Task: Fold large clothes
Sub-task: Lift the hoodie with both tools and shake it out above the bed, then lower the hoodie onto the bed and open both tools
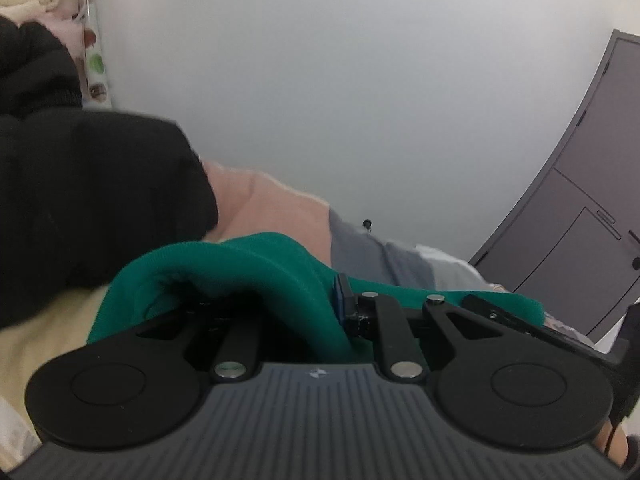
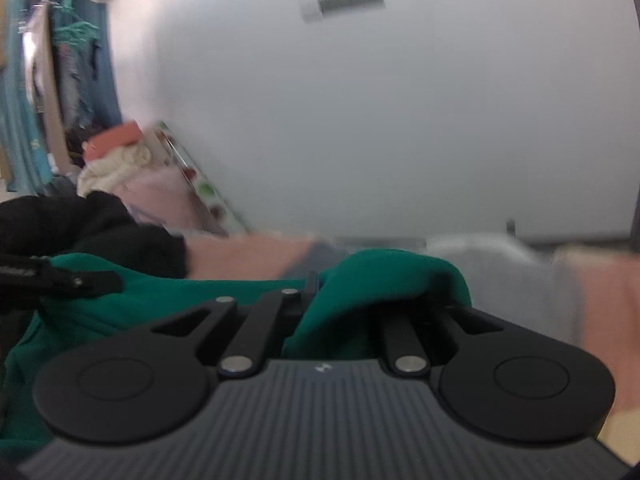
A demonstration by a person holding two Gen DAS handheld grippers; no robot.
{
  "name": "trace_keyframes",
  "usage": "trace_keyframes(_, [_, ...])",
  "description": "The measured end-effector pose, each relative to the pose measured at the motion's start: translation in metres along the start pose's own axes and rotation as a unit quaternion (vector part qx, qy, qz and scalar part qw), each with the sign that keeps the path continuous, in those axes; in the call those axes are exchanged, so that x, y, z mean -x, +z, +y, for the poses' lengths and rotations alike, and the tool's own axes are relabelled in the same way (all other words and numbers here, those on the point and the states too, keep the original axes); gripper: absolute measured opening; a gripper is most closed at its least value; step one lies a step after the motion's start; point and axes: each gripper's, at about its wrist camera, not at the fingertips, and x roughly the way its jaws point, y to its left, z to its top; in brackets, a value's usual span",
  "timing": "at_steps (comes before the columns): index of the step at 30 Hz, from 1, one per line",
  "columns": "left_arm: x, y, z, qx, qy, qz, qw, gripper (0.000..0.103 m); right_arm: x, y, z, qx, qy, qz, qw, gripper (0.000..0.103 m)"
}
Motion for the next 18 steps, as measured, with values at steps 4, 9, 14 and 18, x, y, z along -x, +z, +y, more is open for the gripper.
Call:
trace_keyframes(4, [-0.012, -0.004, 0.006, 0.002, 0.007, 0.011, 0.9999, 0.02, -0.014, -0.012, -0.003, -0.011, -0.006, 0.032, 0.999, 0.013])
trace_keyframes(9, [0.004, 0.003, 0.0, 0.004, -0.001, 0.03, 0.9996, 0.07, -0.004, -0.011, 0.008, -0.007, -0.003, 0.033, 0.999, 0.032])
trace_keyframes(14, [0.067, -0.005, -0.021, -0.024, 0.023, -0.005, 0.9995, 0.076, 0.03, -0.005, 0.021, -0.017, 0.019, 0.021, 0.999, 0.049])
trace_keyframes(18, [0.133, -0.016, -0.038, -0.036, 0.039, -0.027, 0.9982, 0.076, 0.086, -0.005, 0.035, -0.013, 0.014, 0.001, 1.0, 0.052])
